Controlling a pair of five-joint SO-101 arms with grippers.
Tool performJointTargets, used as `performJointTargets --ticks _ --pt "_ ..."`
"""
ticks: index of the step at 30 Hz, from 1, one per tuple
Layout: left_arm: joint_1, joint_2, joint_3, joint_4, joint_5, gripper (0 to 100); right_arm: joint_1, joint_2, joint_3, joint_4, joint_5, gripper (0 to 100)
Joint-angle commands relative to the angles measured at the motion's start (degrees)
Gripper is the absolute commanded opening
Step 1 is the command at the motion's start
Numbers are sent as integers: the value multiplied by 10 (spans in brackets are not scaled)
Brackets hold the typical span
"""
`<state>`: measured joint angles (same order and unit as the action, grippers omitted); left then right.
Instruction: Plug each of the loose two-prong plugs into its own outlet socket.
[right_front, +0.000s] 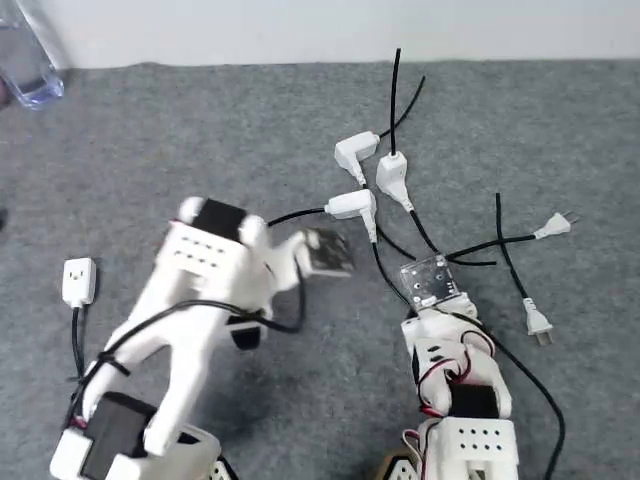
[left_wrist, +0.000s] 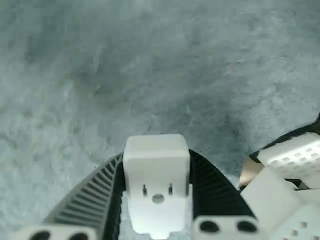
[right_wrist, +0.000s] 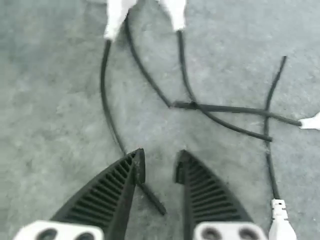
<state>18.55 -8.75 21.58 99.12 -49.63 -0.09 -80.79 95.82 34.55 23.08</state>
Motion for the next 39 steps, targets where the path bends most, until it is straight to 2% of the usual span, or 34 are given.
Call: performJointTargets --ticks 1,5,10,22,24,27,31,39 --pt "44 0 6 -18 -5 13 10 -5 -9 -23 -8 80" --pt "67 0 48 -89 -5 13 11 -5 -9 -25 -8 128" --pt "69 0 91 -185 -4 13 36 -5 -13 -28 -11 137" --pt "72 1 196 -325 -4 17 36 -5 -9 -42 -11 137" --pt "69 0 196 -324 -1 65 36 -5 -9 -42 -11 137" --pt "69 0 193 -316 40 231 36 -5 -9 -42 -11 137" --pt "73 0 199 -316 25 407 36 -5 -8 -42 -11 137" --pt "71 -5 190 -295 25 414 36 -5 -8 -42 -11 138"
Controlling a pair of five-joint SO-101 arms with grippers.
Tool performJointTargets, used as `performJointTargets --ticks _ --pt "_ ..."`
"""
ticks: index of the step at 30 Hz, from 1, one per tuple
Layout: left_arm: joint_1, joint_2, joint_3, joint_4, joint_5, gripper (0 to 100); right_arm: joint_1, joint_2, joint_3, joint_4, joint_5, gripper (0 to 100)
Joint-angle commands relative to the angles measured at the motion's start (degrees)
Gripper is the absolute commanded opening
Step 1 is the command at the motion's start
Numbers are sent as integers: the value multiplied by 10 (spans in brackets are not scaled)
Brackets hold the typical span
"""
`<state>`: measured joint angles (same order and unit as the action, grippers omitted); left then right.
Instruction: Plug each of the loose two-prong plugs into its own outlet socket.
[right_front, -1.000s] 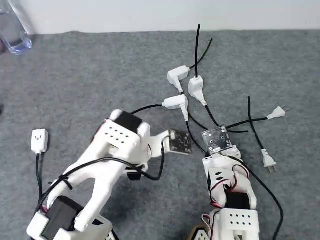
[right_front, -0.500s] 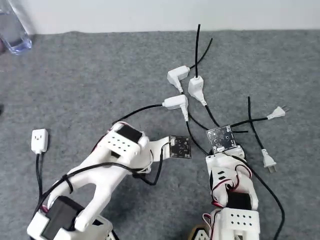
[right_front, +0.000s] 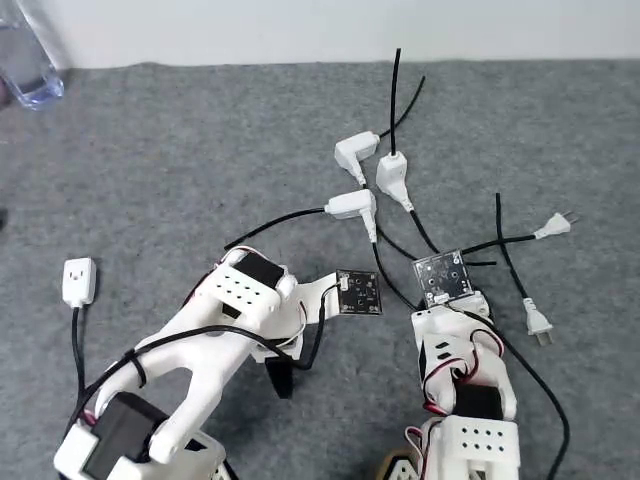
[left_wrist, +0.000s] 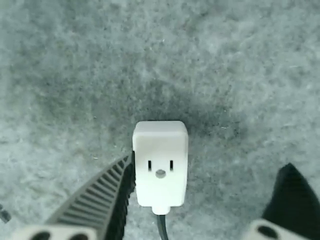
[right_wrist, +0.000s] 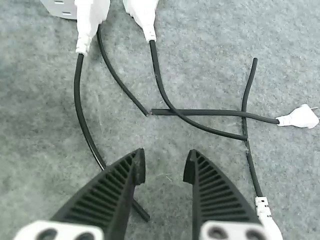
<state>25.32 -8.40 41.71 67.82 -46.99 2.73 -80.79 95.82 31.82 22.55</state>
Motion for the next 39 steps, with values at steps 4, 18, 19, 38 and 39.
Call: performJointTargets --ticks 4,18,19,38,39 --pt "0 -5 -14 53 -1 414 7 -5 -2 -27 -5 139" --pt "-36 -4 39 -53 29 414 7 -5 3 -31 -6 139" --pt "-36 -4 39 -53 29 414 6 -5 3 -31 -5 139" --pt "-93 162 -117 -20 -15 414 -16 -4 4 -30 -2 139" --pt "-92 178 -141 7 -9 414 -16 -4 4 -30 -2 139"
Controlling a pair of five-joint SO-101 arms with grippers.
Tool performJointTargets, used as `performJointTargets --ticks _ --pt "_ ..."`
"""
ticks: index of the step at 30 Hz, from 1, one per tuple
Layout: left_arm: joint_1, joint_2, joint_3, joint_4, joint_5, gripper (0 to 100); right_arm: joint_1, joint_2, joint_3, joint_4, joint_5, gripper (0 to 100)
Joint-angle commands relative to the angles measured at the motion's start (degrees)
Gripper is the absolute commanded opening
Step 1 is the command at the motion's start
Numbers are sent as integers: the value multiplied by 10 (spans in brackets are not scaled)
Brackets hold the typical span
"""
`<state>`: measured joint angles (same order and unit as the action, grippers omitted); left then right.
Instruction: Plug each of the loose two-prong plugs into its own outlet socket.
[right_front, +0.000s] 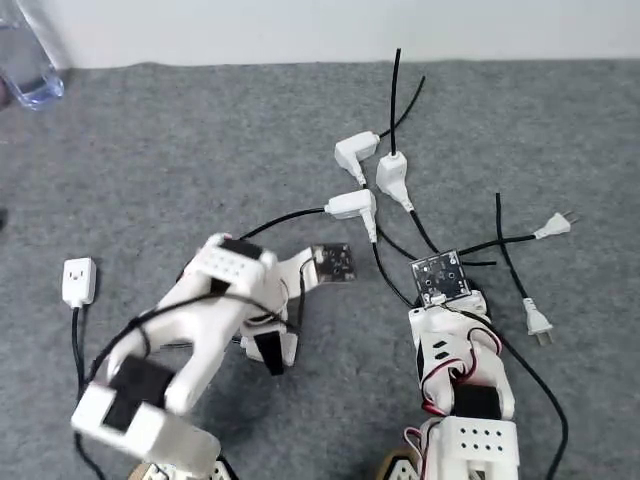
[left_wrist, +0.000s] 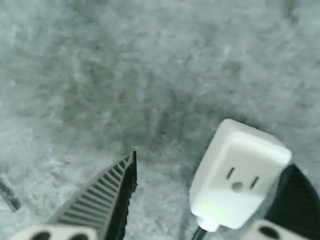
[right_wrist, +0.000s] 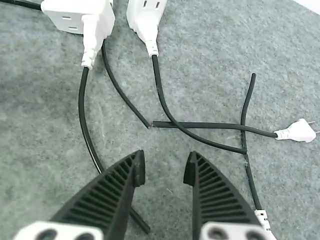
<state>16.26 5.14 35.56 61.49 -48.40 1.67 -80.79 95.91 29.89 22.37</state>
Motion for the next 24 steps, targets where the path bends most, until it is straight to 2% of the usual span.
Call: performJointTargets --ticks 1,4,8,16,24 --pt "-1 51 -102 95 12 408 -6 -4 4 -11 0 139" --pt "-2 18 -139 150 16 374 -6 -4 4 -11 0 139" --pt "-2 -75 -122 169 17 339 -6 -4 4 -11 0 139" --pt "20 -210 36 161 18 339 -6 -4 4 -9 0 139" --pt "31 -243 134 103 18 338 -7 -4 4 -9 0 139"
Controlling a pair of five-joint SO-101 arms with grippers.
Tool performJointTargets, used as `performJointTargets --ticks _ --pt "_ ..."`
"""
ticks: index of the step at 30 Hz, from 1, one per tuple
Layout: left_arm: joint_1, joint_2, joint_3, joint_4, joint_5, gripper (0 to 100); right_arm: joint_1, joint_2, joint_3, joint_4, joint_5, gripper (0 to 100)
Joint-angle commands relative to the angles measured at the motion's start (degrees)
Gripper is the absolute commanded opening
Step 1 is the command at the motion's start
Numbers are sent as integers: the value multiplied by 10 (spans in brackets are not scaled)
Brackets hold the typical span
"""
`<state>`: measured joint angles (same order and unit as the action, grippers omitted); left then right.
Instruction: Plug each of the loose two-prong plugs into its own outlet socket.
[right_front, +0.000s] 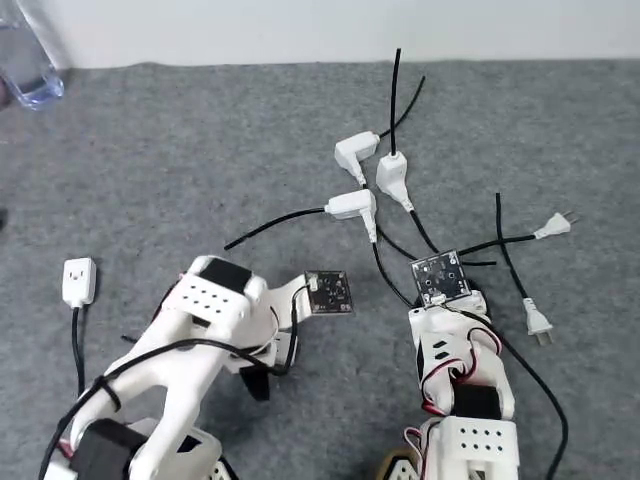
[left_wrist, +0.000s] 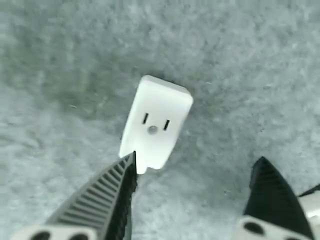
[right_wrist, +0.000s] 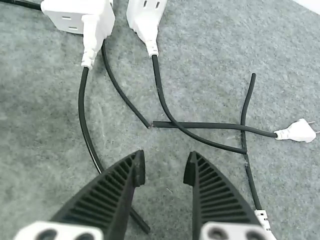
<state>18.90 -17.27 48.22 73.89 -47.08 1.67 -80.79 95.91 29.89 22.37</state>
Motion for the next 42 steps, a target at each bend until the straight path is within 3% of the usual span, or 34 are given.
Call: performJointTargets --ticks 1,9,16,28,33,42 --pt "4 -18 7 -25 4 338 -7 -4 4 -9 0 139" --pt "17 -11 43 -90 5 338 -7 -4 4 -9 0 139" --pt "47 79 20 -121 29 338 -7 -4 4 -9 0 139" --pt "42 197 -107 -89 44 338 -7 -4 4 -8 0 139" --pt "-5 239 -189 -89 44 338 -7 -4 4 -7 0 139" --pt "-48 285 -284 -11 40 338 -22 -4 10 -8 10 139"
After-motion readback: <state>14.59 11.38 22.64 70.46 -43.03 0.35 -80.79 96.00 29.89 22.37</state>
